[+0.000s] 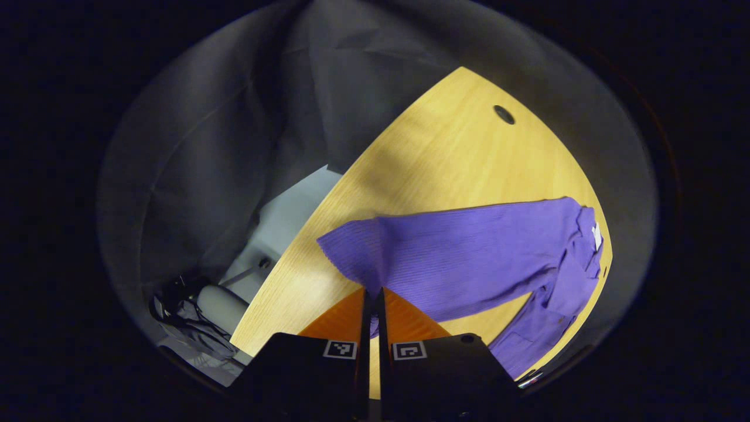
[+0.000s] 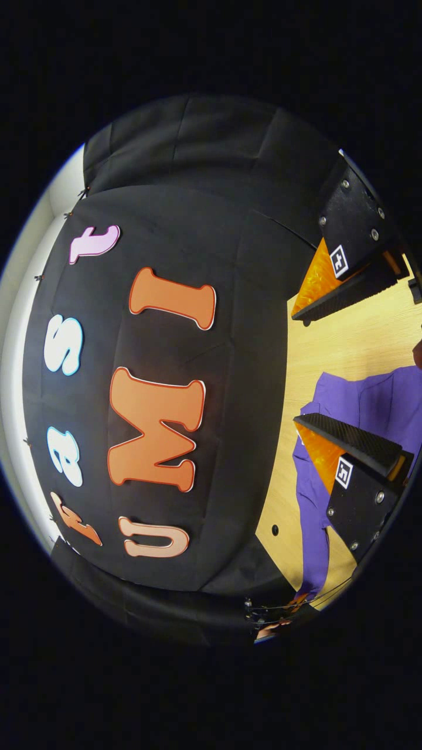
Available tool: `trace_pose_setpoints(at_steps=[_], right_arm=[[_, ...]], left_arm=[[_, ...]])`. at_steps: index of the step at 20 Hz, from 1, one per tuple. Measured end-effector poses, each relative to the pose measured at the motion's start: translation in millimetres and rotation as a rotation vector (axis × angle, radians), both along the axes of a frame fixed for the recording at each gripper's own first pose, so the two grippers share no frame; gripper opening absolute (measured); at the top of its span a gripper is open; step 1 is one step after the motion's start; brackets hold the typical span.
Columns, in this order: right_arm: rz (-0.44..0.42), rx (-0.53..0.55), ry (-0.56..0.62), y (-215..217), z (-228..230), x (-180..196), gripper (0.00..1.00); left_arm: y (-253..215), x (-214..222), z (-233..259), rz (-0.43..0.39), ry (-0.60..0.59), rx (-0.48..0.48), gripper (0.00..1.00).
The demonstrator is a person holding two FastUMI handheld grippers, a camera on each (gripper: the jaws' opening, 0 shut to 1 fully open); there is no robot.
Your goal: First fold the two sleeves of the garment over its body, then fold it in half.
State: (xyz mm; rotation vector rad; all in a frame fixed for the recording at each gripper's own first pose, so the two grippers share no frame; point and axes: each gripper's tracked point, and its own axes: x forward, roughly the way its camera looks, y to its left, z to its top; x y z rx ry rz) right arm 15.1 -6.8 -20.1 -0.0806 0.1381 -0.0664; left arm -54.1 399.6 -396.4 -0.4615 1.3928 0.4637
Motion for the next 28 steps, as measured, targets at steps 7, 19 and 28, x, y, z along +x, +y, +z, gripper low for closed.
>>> trace_pose_setpoints(at_steps=[7, 19, 28], right_arm=[[0.044, 0.065, -0.002, -4, -10, -6, 0.94], [-0.008, 0.131, -0.003, -48, -31, -23, 0.94], [-0.078, 0.201, 0.016, -92, -51, -39, 0.95]], left_arm=[[-72, 67, 70, -0.129, -0.162, -0.043, 0.07], [-281, 164, 148, -0.552, -0.273, -0.115, 0.08], [-437, 210, 135, -0.771, -0.238, -0.176, 0.08]])
